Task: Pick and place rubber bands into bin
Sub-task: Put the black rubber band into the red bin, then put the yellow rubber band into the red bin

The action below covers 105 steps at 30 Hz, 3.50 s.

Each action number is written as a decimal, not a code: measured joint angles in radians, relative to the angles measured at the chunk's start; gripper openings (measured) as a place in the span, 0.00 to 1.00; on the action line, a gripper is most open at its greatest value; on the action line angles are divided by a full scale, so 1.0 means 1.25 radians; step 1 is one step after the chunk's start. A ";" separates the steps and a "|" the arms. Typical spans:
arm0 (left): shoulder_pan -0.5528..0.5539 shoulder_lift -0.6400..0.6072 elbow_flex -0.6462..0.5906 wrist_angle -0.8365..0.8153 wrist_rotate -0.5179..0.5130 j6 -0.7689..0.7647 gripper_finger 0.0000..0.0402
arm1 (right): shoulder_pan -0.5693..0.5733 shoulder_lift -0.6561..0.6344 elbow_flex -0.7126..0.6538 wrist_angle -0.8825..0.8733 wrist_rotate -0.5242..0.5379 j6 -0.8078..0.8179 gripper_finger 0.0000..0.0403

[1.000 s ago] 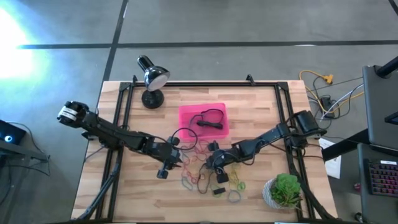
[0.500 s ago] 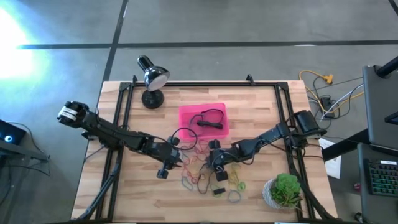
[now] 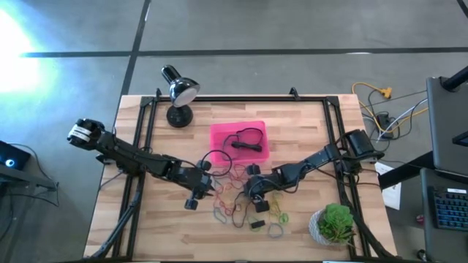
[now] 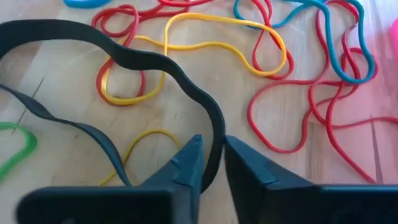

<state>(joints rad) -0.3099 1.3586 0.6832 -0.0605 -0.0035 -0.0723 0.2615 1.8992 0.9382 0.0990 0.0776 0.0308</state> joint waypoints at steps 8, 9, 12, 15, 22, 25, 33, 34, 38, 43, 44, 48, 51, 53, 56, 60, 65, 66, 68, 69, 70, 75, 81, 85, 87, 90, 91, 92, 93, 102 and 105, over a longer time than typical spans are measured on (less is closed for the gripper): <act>0.000 0.000 0.000 0.000 -0.002 0.000 0.19 | 0.000 -0.001 0.001 -0.017 0.000 -0.004 0.02; 0.000 0.000 -0.001 0.000 -0.002 0.000 0.19 | 0.000 -0.001 0.002 -0.018 0.000 -0.006 0.02; 0.000 0.000 -0.002 0.000 -0.002 0.000 0.19 | 0.000 -0.010 0.010 -0.019 0.000 -0.017 0.02; 0.000 0.000 -0.002 0.000 -0.002 0.000 0.19 | 0.000 -0.022 0.031 -0.043 0.000 -0.036 0.02; 0.000 0.000 -0.003 0.001 -0.003 0.001 0.19 | 0.000 -0.076 0.104 -0.164 0.034 -0.090 0.02; 0.000 0.000 -0.003 0.000 -0.004 0.001 0.19 | 0.000 -0.104 0.142 -0.230 0.071 -0.125 0.02; 0.000 0.000 -0.004 0.003 -0.006 0.002 0.19 | -0.014 -0.172 0.235 -0.351 0.221 -0.242 0.02; 0.000 0.000 -0.004 0.003 -0.006 0.002 0.19 | -0.020 -0.181 0.240 -0.352 0.234 -0.254 0.02; 0.000 0.000 -0.004 0.004 -0.007 0.002 0.19 | -0.059 -0.214 0.256 -0.352 0.260 -0.290 0.02; 0.000 0.000 -0.005 0.006 -0.008 0.002 0.19 | -0.130 -0.237 0.262 -0.352 0.282 -0.331 0.02; 0.000 0.000 -0.005 0.006 -0.008 0.002 0.19 | -0.148 -0.241 0.262 -0.351 0.289 -0.338 0.02; 0.000 0.000 -0.005 0.008 -0.008 0.004 0.19 | -0.225 -0.241 0.257 -0.355 0.294 -0.340 0.02; 0.000 0.000 -0.005 0.009 -0.008 0.004 0.19 | -0.276 -0.232 0.253 -0.355 0.273 -0.324 0.02; 0.000 0.000 -0.005 0.009 -0.008 0.005 0.19 | -0.305 -0.223 0.251 -0.353 0.236 -0.311 0.02; 0.000 0.000 -0.006 0.010 -0.008 0.005 0.19 | -0.341 -0.209 0.246 -0.352 0.189 -0.294 0.02; 0.000 0.000 -0.011 0.018 -0.008 0.005 0.19 | -0.371 -0.197 0.236 -0.349 0.160 -0.274 0.02; 0.000 0.000 -0.015 0.022 -0.009 0.005 0.19 | -0.386 -0.186 0.226 -0.354 0.140 -0.266 0.02; 0.000 0.000 -0.015 0.022 -0.009 0.005 0.19 | -0.386 -0.183 0.226 -0.353 0.139 -0.261 0.02; 0.000 0.000 -0.015 0.023 -0.010 0.005 0.19 | -0.388 -0.180 0.226 -0.353 0.139 -0.242 0.02; 0.000 0.000 -0.015 0.024 -0.010 0.005 0.19 | -0.388 -0.177 0.226 -0.354 0.139 -0.236 0.02; 0.000 0.000 -0.015 0.026 -0.010 0.005 0.19 | -0.388 -0.175 0.226 -0.354 0.139 -0.236 0.02; 0.000 0.000 -0.015 0.028 -0.010 0.005 0.19 | -0.389 -0.171 0.225 -0.369 0.096 -0.233 0.09; 0.000 0.000 -0.015 0.029 -0.010 0.005 0.19 | -0.388 -0.171 0.222 -0.376 0.079 -0.219 0.23; 0.000 0.000 -0.015 0.029 -0.010 0.005 0.19 | -0.385 -0.171 0.222 -0.409 0.071 -0.212 0.31; 0.000 0.000 -0.015 0.029 -0.010 0.005 0.19 | -0.382 -0.172 0.222 -0.435 0.030 -0.199 0.33; 0.000 0.000 -0.015 0.030 -0.010 0.005 0.19 | -0.378 -0.172 0.221 -0.481 -0.072 -0.184 0.36; 0.000 0.000 -0.015 0.030 -0.010 0.005 0.19 | -0.376 -0.173 0.221 -0.497 -0.102 -0.172 0.36; 0.000 0.000 -0.015 0.030 -0.010 0.005 0.19 | -0.372 -0.174 0.221 -0.512 -0.126 -0.159 0.37; 0.000 0.000 -0.015 0.033 -0.010 0.005 0.19 | -0.367 -0.175 0.221 -0.524 -0.143 -0.147 0.37; 0.000 0.019 -0.029 0.143 -0.010 0.038 0.19 | -0.265 -0.190 0.221 -0.586 -0.155 -0.099 0.35; 0.000 0.052 -0.024 0.178 -0.008 0.048 0.19 | -0.215 -0.197 0.221 -0.592 -0.155 -0.085 0.34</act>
<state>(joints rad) -0.3099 1.4231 0.6526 0.1625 -0.0135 -0.0127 -0.0075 1.6534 1.2148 -0.6415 -0.1162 -0.0750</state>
